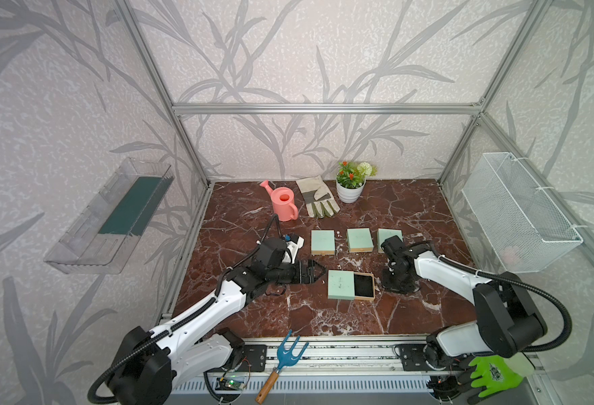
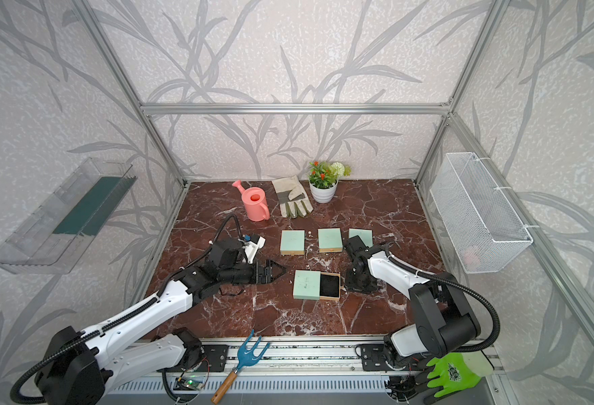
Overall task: Take out the earrings from the drawer-style jewelry box
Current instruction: Place the earring at the center of the board, then close the drawer of the jewelry box.
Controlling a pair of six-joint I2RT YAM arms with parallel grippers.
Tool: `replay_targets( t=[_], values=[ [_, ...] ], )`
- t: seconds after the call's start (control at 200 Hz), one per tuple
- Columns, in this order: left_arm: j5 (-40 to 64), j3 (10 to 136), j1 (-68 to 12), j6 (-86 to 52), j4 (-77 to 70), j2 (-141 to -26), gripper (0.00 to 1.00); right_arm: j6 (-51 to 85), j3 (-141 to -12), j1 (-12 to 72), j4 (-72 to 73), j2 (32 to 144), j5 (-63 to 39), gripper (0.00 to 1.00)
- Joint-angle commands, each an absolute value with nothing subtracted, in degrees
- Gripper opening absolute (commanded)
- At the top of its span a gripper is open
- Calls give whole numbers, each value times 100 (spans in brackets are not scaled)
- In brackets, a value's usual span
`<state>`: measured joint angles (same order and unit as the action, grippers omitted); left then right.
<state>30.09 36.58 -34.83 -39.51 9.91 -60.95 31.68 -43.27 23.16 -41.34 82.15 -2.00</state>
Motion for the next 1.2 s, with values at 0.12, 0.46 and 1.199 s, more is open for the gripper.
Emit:
replay_targets(
  t=[0.12,0.46,1.199],
  values=[
    [3117,3541,-3518,-4131,663,-6399,100,2988,-4707,2869,-4483,7384,279,27],
    [3393,3641,-3663,-4390,-242,-7690,99,3065,-4641,3041,-4029,7754,-301,8],
    [3676,4321,-4228,-4501,-1124,-9256,100,3217,-4447,3169,-3452,8384,-497,5]
  ],
)
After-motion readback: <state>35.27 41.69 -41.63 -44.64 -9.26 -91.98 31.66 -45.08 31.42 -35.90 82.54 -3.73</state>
